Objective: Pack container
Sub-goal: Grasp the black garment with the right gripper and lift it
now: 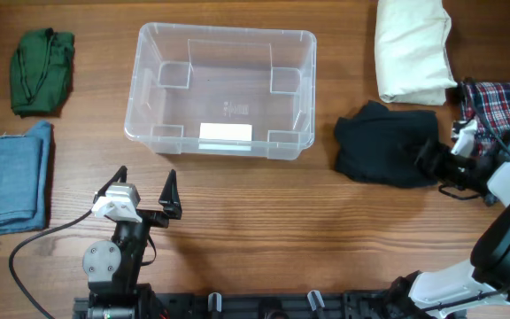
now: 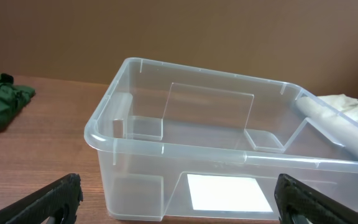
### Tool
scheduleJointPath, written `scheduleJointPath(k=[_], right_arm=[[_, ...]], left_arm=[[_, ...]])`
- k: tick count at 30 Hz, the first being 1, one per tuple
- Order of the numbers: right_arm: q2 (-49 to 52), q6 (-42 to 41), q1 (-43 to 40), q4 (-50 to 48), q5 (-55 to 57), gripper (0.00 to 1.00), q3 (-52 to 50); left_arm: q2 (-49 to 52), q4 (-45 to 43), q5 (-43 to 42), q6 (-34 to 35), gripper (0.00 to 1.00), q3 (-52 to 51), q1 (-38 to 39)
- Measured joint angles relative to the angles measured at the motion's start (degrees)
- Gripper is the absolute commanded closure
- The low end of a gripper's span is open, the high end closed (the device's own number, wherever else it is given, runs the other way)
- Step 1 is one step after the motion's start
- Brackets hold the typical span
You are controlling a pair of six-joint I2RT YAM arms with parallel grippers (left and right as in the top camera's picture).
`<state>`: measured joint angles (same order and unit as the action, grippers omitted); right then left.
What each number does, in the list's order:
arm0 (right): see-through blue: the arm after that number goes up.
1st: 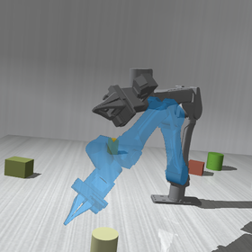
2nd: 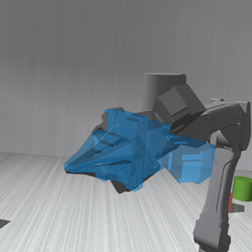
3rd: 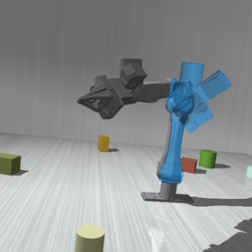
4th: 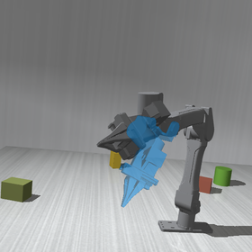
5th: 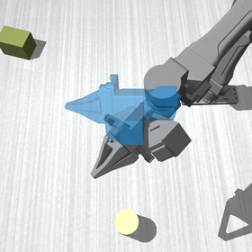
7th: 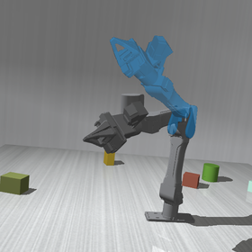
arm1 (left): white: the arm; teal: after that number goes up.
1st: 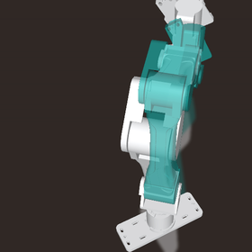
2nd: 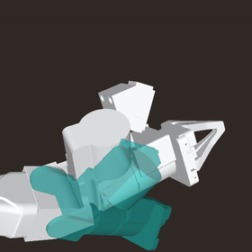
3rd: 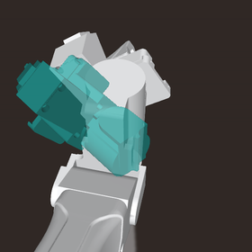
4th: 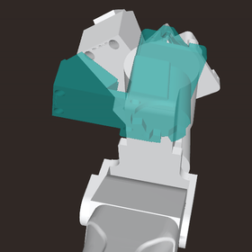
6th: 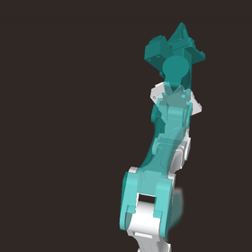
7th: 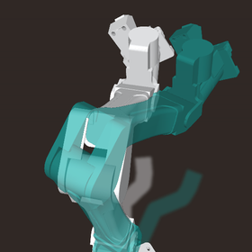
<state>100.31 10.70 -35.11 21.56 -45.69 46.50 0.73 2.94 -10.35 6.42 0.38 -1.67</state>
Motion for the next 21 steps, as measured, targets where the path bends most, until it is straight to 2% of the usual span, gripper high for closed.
scheduleJointPath(k=[1, 2, 5, 7, 9, 10, 21], right_arm=[[0.0, 0.1, 0.4, 0.0, -0.1, 0.51, -0.1], [0.1, 0.2, 0.8, 0.0, -0.2, 0.58, -0.3], [0.3, 0.0, 1.2, -0.4, -0.8, 0.64, -0.3], [0.3, 0.0, 1.2, -0.7, -0.9, 0.75, -0.3], [0.4, -0.5, 1.2, -0.9, -1.0, 0.92, -0.3], [0.4, -0.5, 1.2, -0.9, -1.2, 0.96, -0.3], [0.3, -1.7, 1.2, -0.6, -3.9, 0.96, -0.3]], left_arm=[[0.0, 0.0, 0.0, 0.0, 0.0, 0.0, 0.0], [0.0, 0.0, 0.0, 0.0, 0.0, 0.0, 0.0], [0.0, 0.0, 0.0, 0.0, 0.0, 0.0, 0.0], [0.0, 0.0, 0.0, 0.0, 0.0, 0.0, 0.0], [0.0, 0.0, 0.0, 0.0, 0.0, 0.0, 0.0], [0.0, 0.0, 0.0, 0.0, 0.0, 0.0, 0.0], [0.0, 0.0, 0.0, 0.0, 0.0, 0.0, 0.0]])
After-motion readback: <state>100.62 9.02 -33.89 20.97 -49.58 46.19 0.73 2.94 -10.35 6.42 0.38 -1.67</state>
